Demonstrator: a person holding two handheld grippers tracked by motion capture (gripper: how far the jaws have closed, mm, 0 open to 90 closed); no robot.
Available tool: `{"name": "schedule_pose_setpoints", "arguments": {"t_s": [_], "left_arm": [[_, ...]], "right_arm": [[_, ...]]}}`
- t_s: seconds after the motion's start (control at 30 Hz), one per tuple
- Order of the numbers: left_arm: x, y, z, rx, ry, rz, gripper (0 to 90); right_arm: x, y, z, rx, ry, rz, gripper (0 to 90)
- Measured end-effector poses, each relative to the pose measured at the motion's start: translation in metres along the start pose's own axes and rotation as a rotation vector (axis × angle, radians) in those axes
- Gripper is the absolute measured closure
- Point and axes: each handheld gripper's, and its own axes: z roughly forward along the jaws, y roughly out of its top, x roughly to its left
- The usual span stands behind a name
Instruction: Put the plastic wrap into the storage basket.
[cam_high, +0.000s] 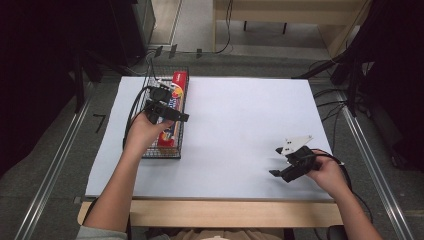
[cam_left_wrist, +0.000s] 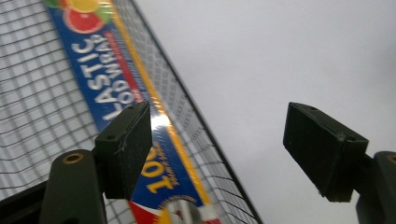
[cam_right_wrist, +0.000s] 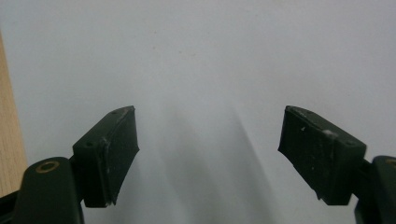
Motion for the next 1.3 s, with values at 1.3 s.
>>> {"name": "schedule_pose_setpoints", "arguments": {"t_s": [1.3], "left_arm": [[-0.104, -0.066, 0.047, -0.029, -0.244, 0.314, 22.6]], "right_arm": [[-0.001, 0.003, 0.000, -0.023, 0.017, 0.050, 20.3]]}}
